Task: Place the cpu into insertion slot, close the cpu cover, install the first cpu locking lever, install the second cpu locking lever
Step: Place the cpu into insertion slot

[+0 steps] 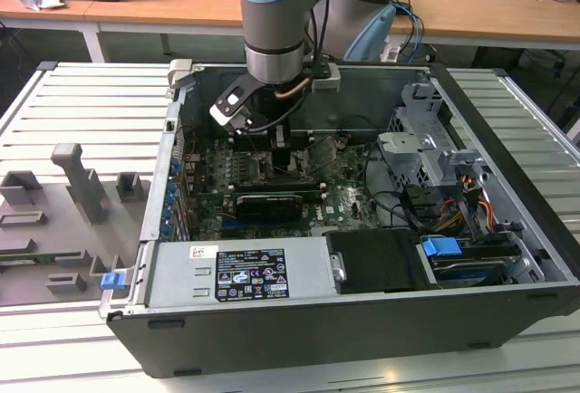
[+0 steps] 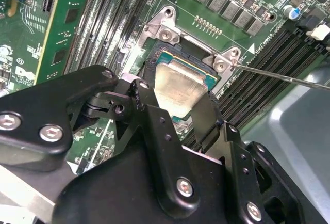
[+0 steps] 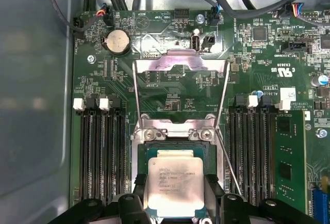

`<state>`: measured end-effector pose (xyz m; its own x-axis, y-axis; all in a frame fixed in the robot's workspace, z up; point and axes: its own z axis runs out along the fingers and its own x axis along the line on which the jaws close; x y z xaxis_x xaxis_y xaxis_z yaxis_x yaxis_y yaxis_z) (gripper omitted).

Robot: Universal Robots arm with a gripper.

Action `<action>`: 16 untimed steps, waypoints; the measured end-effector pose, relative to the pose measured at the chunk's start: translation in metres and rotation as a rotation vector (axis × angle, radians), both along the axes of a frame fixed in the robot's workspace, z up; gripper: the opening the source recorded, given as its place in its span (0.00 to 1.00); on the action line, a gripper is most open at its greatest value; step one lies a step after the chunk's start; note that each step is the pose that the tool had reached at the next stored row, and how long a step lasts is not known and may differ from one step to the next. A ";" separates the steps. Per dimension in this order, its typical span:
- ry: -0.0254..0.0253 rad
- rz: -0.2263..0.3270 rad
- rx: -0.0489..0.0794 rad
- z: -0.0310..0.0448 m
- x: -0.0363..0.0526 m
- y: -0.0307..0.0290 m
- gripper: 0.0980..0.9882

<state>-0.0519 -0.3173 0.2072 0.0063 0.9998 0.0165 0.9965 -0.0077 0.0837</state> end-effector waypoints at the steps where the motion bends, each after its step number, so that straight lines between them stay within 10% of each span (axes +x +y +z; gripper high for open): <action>1: 0.0000 -0.001 0.000 -0.0004 0.0003 0.0000 0.48; 16: 0.0000 -0.019 0.000 -0.0032 0.0008 0.0000 0.56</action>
